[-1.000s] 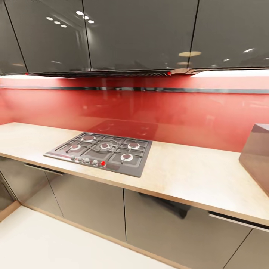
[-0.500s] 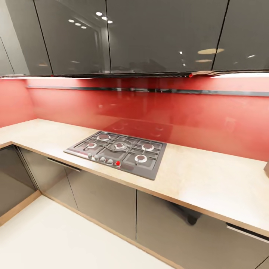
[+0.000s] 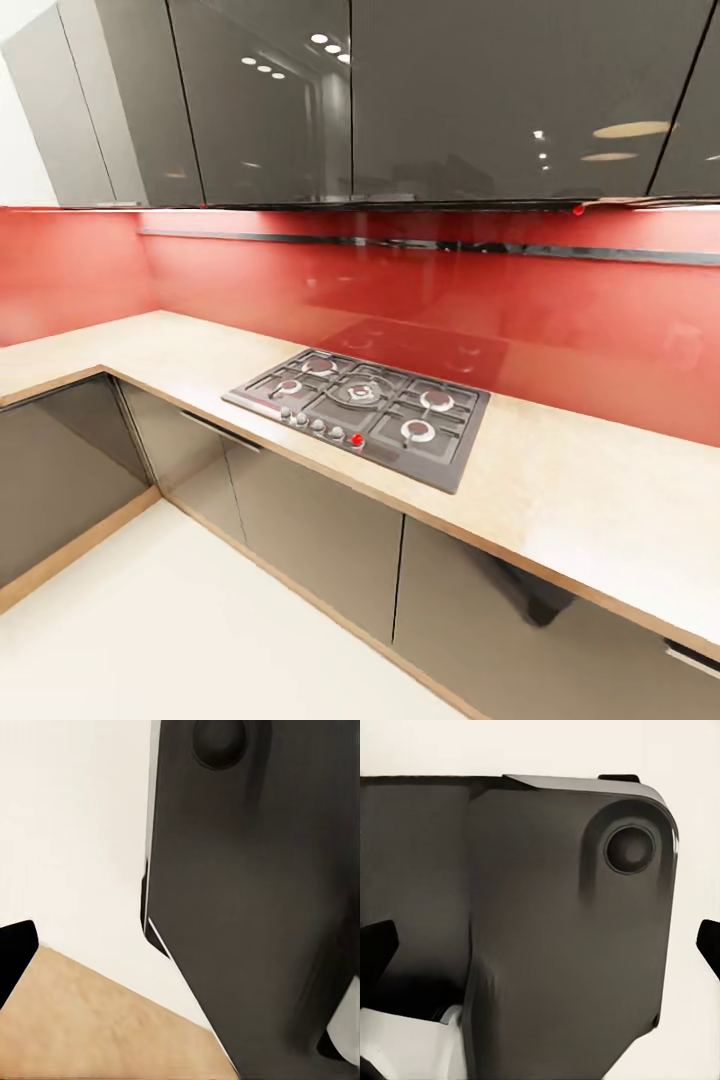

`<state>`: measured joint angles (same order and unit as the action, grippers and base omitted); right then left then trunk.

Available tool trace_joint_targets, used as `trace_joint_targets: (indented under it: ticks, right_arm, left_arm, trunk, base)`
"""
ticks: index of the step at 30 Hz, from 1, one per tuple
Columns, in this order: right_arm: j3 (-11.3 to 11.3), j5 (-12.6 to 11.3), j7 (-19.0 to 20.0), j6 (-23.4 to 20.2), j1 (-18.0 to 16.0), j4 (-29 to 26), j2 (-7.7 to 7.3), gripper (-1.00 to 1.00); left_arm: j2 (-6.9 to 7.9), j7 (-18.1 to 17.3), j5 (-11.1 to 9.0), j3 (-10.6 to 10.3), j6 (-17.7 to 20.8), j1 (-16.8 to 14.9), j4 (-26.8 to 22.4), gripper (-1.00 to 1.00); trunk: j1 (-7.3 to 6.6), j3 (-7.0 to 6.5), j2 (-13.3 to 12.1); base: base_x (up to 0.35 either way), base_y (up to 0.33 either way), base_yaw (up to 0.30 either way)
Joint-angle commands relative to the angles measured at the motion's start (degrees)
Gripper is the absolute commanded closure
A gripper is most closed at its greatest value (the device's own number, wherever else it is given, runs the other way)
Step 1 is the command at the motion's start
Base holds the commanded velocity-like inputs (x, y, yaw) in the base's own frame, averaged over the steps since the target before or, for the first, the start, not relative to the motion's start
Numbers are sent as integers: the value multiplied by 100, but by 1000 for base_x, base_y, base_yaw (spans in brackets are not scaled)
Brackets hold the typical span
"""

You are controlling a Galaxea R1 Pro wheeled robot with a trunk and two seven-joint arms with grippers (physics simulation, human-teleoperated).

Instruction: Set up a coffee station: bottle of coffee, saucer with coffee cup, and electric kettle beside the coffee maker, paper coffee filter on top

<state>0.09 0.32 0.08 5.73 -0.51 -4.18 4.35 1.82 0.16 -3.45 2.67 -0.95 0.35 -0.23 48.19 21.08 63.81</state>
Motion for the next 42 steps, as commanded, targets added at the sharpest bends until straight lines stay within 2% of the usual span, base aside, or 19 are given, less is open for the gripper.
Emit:
trace_joint_targets:
  ticks: [1, 42]
  right_arm:
    - [0, 3, 1, 21, -3, 5, -1, -100]
    - [0, 3, 1, 24, -2, 5, 0, -100]
  left_arm:
    - [-2, 2, -35, 23, -10, 1, -2, -100]
    - [-4, 1, -42, 23, -10, 1, -4, -100]
  trunk:
    - [-23, -10, -39]
    - [-923, -596, -1683]
  base:
    - [0, 0, 266]
    - [0, 0, 266]
